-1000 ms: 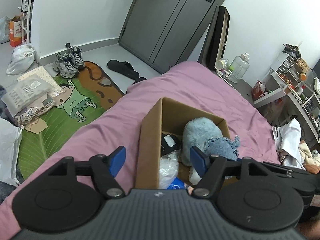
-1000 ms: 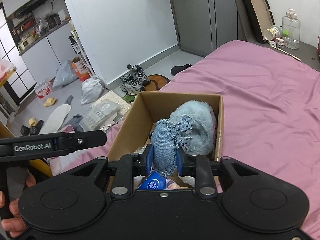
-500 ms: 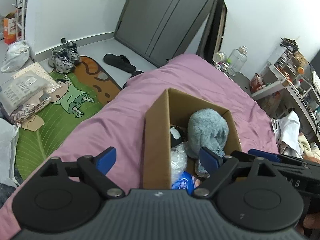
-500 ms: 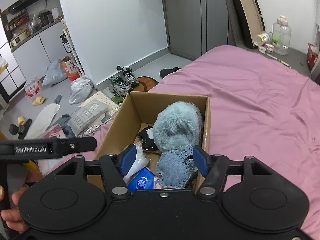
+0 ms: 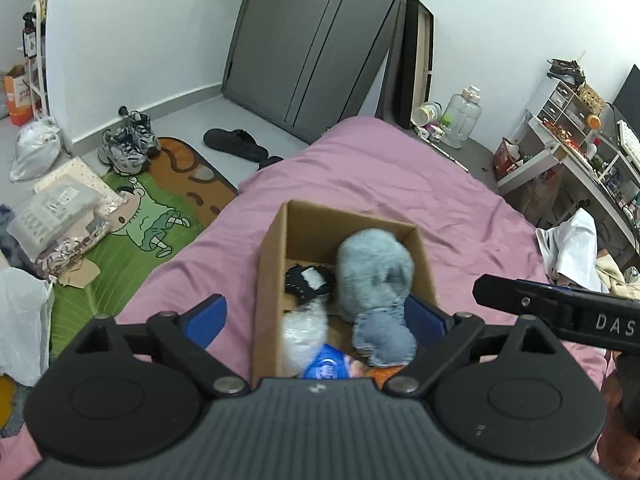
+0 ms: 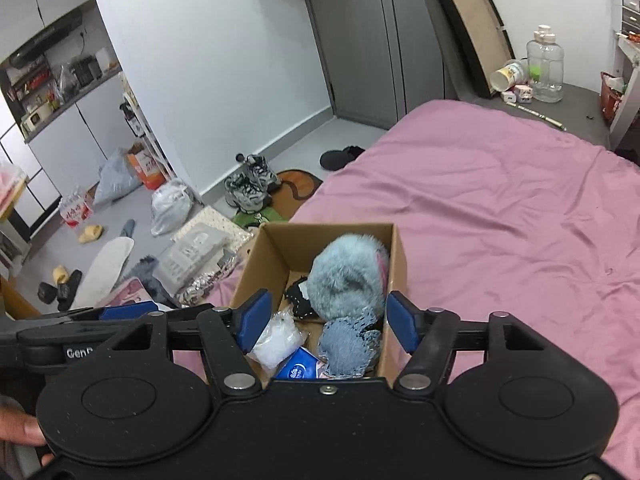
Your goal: Organize soft objects
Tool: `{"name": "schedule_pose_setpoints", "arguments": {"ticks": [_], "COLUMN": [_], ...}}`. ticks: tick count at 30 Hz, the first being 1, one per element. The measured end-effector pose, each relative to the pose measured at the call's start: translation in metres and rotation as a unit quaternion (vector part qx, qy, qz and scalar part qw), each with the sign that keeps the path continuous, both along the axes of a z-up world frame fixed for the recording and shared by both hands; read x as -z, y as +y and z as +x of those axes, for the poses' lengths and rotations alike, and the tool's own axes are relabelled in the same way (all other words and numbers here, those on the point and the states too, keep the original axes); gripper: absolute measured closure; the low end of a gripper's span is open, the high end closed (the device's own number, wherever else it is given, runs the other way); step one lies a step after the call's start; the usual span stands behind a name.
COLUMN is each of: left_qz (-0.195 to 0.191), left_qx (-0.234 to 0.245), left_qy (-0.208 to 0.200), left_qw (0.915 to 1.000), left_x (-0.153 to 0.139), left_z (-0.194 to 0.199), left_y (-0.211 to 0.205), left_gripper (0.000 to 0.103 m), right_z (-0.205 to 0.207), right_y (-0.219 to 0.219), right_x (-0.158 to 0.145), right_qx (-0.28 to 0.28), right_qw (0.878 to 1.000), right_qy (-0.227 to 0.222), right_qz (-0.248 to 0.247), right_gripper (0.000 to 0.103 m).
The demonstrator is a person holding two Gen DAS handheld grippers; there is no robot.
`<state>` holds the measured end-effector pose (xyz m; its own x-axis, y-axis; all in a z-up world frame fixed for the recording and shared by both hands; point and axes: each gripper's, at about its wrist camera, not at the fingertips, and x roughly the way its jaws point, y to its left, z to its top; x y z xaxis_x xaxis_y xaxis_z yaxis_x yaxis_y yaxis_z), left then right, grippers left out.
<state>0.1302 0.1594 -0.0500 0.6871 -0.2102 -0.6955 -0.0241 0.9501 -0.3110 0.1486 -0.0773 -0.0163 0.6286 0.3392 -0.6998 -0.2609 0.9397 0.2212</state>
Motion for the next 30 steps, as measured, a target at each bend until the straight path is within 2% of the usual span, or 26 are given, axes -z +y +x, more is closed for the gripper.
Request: {"name": "schedule_pose_setpoints", "arguments": {"ticks": [7, 12, 18, 24, 28, 30], "left_qz": [0.022, 0.035, 0.048, 0.059, 0.069, 0.072], "left_qx": [0.006, -0.007, -0.020, -0.023, -0.022, -0.022], "left_qy": [-0.009, 0.000, 0.002, -0.008, -0.011, -0.011], "left_qw": [0.9997, 0.9994, 0.9986, 0.9980, 0.9973, 0.9971], "left_x": [-0.028, -0.038, -0.052, -0.063, -0.068, -0.071], "left_z": [-0.019, -0.032, -0.043, -0.054, -0.059, -0.062], "left_y": [-0.033, -0.047, -0.057, -0.075, -0.090, -0.098], "left_gripper": [0.002, 0.000, 0.000, 0.000, 0.000, 0.000], "right_z": [-0.020, -0.034, -0.050, -0.062, -0.069, -0.074], "right_y": [-0.026, -0.051, -0.081, -0.110, -0.123, -0.129], "right_x": [-0.020, -0.033, -0.048, -0.046, -0.042, -0.038], "right_qx": [0.002, 0.011, 0.018, 0.036, 0.029, 0.027], "right_qw": [1.000, 0.999, 0.998, 0.996, 0.997, 0.997], "right_qy": [-0.010, -0.018, -0.040, -0.043, -0.039, -0.041], "right_qz": [0.010, 0.027, 0.046, 0.064, 0.066, 0.066], "right_gripper": [0.023, 0.020, 0.009, 0.007, 0.000, 0.000]}}
